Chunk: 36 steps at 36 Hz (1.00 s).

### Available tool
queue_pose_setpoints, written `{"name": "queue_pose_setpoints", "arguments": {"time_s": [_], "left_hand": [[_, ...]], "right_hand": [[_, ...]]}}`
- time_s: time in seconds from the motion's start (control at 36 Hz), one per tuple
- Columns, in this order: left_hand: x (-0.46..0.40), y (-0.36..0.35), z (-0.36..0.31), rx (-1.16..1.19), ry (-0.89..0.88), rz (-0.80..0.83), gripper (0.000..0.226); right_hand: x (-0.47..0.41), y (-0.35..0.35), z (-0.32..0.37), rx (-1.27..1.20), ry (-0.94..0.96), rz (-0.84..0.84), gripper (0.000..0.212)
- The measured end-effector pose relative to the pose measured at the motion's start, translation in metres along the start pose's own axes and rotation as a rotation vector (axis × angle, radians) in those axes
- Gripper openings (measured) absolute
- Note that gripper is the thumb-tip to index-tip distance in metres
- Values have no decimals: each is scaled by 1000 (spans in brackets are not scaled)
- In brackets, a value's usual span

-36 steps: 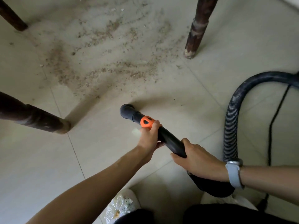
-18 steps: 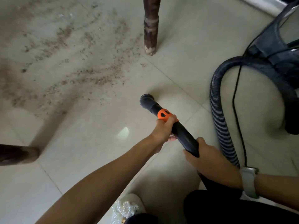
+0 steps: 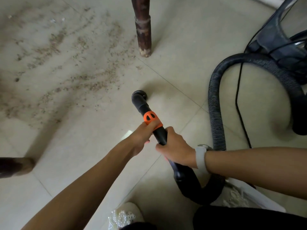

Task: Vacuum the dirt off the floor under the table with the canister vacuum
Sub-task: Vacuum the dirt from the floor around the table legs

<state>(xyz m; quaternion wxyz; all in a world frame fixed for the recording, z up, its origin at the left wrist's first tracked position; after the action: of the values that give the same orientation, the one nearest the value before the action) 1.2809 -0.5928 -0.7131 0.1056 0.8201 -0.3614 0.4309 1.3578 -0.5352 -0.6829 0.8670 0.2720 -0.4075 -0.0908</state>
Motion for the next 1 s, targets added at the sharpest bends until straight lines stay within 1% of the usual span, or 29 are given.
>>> {"name": "queue_pose_setpoints", "arguments": {"time_s": [0.06,0.17,0.25,0.31,0.36,0.47,0.58,0.64,0.69,0.75,0.81,0.86,0.94,1.0], "left_hand": [[-1,2,-3,-11,-18,-13,36],[-6,-1,-13,-40,-65,-22,31],[-15,1,-17,-41,-89,-88,46],[-20,0,-19,-59,-102,-105,47],[-24,-5,-17,-76,-84,-84,46],[-30,-23,-17,-98,-80,-59,53],[-32,-58,-17,-185,-80,3,55],[-32,-76,-13,-231,-75,49,51],[-32,-90,-10,-279,-69,93,41],[-33,-98,-8,-296,-72,107,44],[-34,-98,-7,-283,-73,99,52],[-33,-90,-8,-281,-67,81,56],[-33,-66,-10,-273,-62,47,53],[-32,-51,-7,-286,-44,57,49]], "right_hand": [[-5,1,0,-31,13,-17,33],[-7,8,-5,-130,48,-82,33],[-1,8,-17,-193,48,-104,32],[5,6,-26,-203,36,-102,32],[9,5,-36,-249,19,-94,33],[13,12,-53,-298,-40,-128,32],[24,18,-78,-345,-157,-181,27],[32,17,-89,-436,-185,-201,23],[40,15,-99,-510,-213,-241,21],[44,15,-105,-556,-236,-286,20],[42,14,-104,-557,-244,-279,21],[37,12,-94,-562,-220,-255,21],[29,3,-75,-578,-161,-213,21],[28,-7,-66,-575,-140,-159,20]]}}
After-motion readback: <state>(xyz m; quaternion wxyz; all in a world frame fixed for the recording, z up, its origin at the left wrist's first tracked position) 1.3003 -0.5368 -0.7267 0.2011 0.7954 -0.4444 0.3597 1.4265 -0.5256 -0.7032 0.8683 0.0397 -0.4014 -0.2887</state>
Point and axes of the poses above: each hand's wrist, its own x-axis away from the middle knuckle, its own y-axis out of the back of the hand, z = x × y, the point moved 9 cm from there along -x, towards the middle knuckle, and after that the axes turned 13 degrees about x, right-handed, at the moved point
